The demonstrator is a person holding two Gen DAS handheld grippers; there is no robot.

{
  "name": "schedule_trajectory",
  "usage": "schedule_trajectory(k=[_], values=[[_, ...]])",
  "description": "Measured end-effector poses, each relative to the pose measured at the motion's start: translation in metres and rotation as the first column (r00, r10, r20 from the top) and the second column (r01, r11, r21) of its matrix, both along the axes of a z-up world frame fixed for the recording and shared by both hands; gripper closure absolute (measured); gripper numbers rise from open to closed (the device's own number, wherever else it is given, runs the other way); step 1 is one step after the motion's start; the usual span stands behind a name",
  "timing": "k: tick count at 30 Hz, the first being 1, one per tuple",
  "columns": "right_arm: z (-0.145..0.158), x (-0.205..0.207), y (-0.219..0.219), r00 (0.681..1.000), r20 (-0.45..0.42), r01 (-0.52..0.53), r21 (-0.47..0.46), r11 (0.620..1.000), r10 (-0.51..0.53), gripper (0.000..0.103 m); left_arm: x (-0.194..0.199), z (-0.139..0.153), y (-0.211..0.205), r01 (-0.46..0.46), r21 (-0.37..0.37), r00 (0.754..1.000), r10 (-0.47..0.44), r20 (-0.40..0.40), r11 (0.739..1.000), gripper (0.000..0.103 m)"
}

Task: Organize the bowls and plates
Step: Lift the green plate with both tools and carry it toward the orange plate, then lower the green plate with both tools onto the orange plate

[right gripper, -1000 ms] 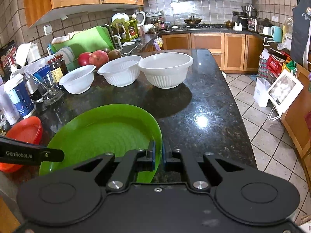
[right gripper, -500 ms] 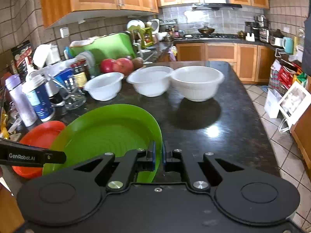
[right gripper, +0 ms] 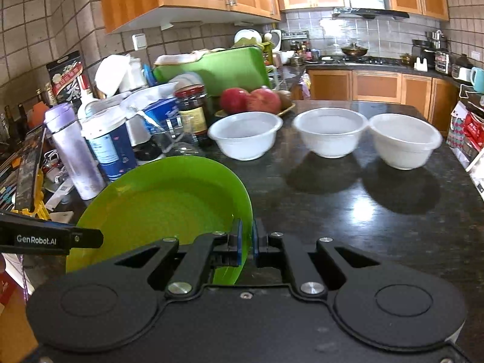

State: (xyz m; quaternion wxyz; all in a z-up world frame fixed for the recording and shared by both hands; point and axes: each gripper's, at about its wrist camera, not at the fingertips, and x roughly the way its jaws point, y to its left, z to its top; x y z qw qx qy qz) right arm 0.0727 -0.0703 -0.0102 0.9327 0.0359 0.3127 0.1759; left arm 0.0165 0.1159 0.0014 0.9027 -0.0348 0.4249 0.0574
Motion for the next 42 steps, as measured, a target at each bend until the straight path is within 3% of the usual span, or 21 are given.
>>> schedule_trajectory(k=[18, 28, 30, 34, 39, 42], values=[[-0.022, 0.005, 0.063, 0.994, -0.051, 0.092, -0.054, 0.994, -0.095, 0.094, 0.007, -0.022, 0.068, 0.093, -0.03, 0.995, -0.094, -0.041, 0.995, 0.07], [-0.03, 0.008, 0.073, 0.988, -0.071, 0.135, -0.066, 0.989, -0.139, 0.093, 0.015, -0.024, 0.074, 0.151, -0.008, 0.988, -0.151, -0.026, 0.989, 0.07], [-0.029, 0.008, 0.074, 0.988, -0.065, 0.137, -0.07, 0.988, -0.142, 0.088, 0.015, -0.024, 0.074, 0.162, -0.002, 0.987, -0.162, -0.025, 0.987, 0.07], [-0.027, 0.008, 0.076, 0.988, -0.05, 0.142, -0.067, 0.988, -0.145, 0.087, 0.014, -0.022, 0.075, 0.169, 0.019, 0.986, -0.169, 0.006, 0.985, 0.061], [-0.027, 0.008, 0.077, 0.987, -0.041, 0.155, -0.069, 0.985, -0.158, 0.086, 0.011, -0.017, 0.074, 0.16, 0.051, 0.986, -0.162, 0.046, 0.986, 0.06], [-0.025, 0.007, 0.076, 0.986, -0.03, 0.162, -0.053, 0.985, -0.164, 0.078, 0.009, -0.015, 0.075, 0.154, 0.05, 0.986, -0.157, 0.061, 0.987, 0.055]])
